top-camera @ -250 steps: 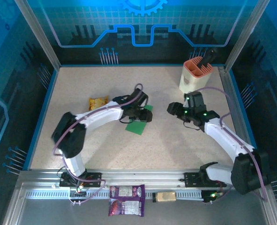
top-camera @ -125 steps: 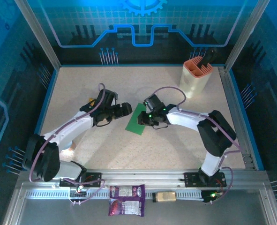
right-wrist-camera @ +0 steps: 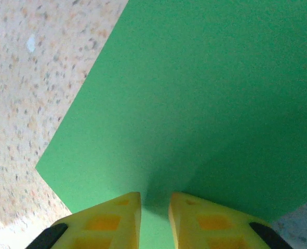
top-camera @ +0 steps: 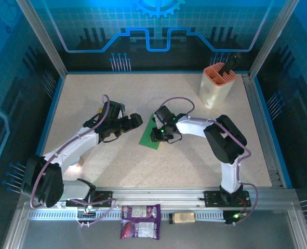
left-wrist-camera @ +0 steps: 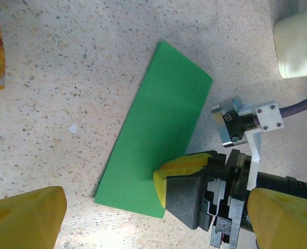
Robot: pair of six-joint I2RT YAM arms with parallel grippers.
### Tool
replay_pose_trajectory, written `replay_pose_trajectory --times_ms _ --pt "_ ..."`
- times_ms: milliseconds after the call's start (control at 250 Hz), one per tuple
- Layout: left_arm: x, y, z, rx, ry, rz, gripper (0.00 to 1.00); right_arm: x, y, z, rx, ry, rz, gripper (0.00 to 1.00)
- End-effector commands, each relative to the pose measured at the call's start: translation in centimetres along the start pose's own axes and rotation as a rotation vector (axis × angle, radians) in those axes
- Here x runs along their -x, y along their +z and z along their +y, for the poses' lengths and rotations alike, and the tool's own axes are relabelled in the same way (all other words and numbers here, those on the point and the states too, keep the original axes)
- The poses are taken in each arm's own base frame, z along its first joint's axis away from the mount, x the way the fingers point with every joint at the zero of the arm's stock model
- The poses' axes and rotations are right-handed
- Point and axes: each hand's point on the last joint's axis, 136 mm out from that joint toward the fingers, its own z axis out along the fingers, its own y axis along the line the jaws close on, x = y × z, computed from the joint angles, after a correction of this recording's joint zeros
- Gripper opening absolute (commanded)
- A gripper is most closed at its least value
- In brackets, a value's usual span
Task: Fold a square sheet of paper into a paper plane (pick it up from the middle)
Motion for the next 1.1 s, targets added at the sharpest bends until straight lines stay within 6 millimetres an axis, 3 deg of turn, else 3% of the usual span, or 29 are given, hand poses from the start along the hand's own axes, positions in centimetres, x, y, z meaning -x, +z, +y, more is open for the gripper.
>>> replay_pose_trajectory --times_ms 0,92,168,344,424,495,707,1095 --pt "-0.4 0.6 -0.2 -0.030 -0.015 0.037 0.93 -5.5 0.8 -3.5 -0.079 -0.125 0.212 0.25" --pt "-0.9 1.0 0.1 -0.028 -0.026 0.054 0.94 -6.7 0.1 -3.9 -0.074 -0.195 0.234 0.25" --pt "-1.2 1.5 0.1 -0.040 -0.038 0.072 0.96 -6.4 -0.7 -3.0 -0.041 -0.234 0.215 0.25" --pt "-2.3 2.6 0.4 -0.040 -0.079 0.127 0.98 -1.6 -4.4 -0.2 0.005 -0.148 -0.002 0.30" --pt "-2.9 2.9 0.9 -0.032 -0.099 0.145 1.00 0.5 -6.4 -0.5 -0.003 -0.009 -0.122 0.34" --pt "-3.6 3.2 1.3 -0.024 -0.114 0.165 1.00 1.1 -7.1 -1.3 -0.010 0.115 -0.182 0.37" --pt "-6.5 4.4 1.6 -0.020 -0.140 0.250 0.99 0.9 -5.3 -1.9 -0.008 0.241 -0.155 0.30" --pt "-9.5 6.3 1.7 -0.011 -0.175 0.337 0.73 -0.2 -2.0 -3.0 -0.013 0.320 -0.068 0.21"
